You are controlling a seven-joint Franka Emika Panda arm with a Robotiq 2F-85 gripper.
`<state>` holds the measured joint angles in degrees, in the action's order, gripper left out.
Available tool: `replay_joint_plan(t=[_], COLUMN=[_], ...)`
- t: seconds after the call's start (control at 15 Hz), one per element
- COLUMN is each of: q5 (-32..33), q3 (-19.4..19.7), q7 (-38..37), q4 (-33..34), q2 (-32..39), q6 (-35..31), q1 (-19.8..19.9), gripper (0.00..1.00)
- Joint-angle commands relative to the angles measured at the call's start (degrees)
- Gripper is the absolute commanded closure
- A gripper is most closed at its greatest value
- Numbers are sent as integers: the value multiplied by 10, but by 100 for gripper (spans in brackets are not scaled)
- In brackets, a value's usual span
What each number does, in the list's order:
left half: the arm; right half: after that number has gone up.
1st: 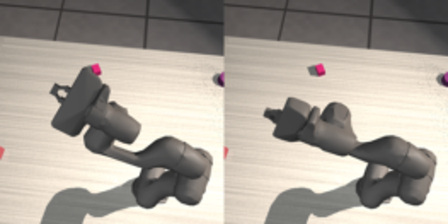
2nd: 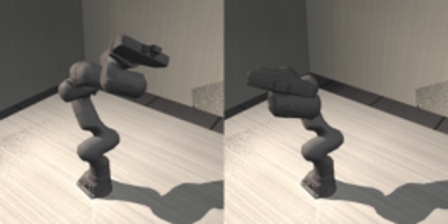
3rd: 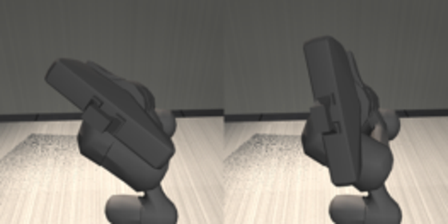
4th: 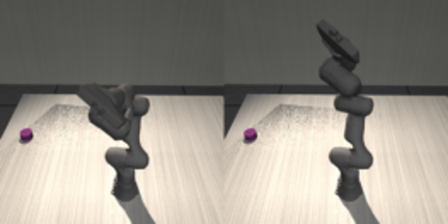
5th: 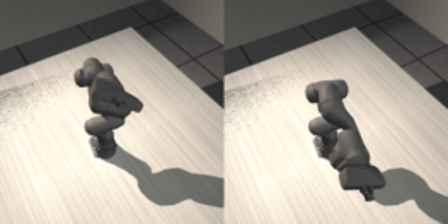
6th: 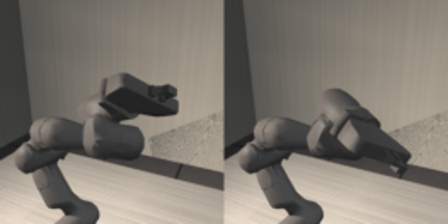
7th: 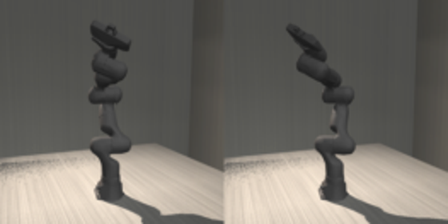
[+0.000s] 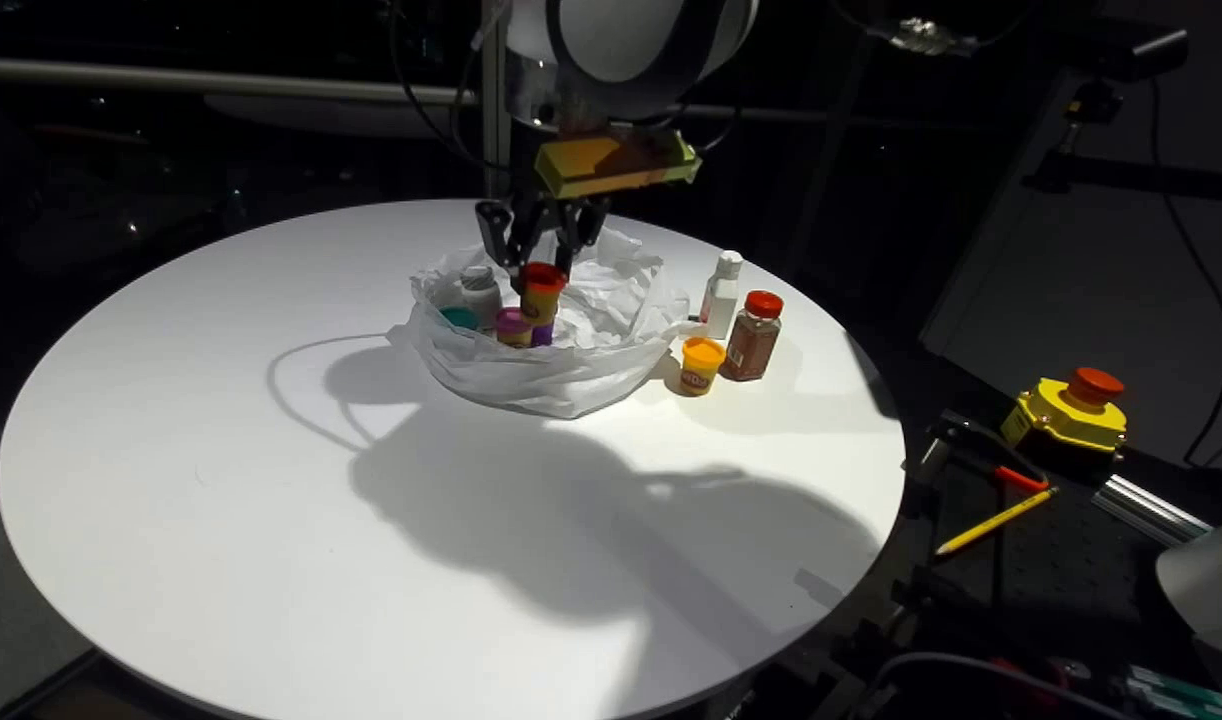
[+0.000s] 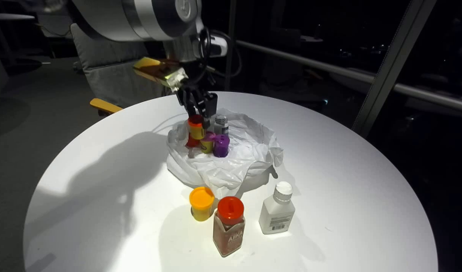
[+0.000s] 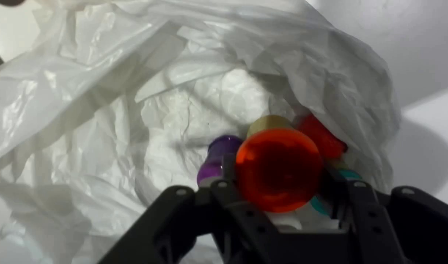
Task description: Pick up the bottles and containers from the plastic bag and put them on the table.
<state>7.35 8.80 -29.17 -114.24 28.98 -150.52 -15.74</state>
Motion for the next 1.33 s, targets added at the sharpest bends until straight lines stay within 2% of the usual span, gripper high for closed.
replay_joint_plan(t=[0.0, 0.13, 0.33, 0.6, 0.73, 1.0, 1.27], q5=[87, 122, 140, 105, 93, 105, 49], q3=[34, 11, -33, -70, -73, -54, -54], q7=[-83, -104, -108, -81, -69, -54, 6], q4=[-49, -75, -122, -185, -208, -243, -264], q2=[-108, -149, -186, -185, -157, -95, -42], q6=[52, 94, 138, 119, 73, -49, -141], q1=[-68, -68, -45, -2, 23, 55, 73], gripper=[71, 71, 71, 71, 71, 71, 71])
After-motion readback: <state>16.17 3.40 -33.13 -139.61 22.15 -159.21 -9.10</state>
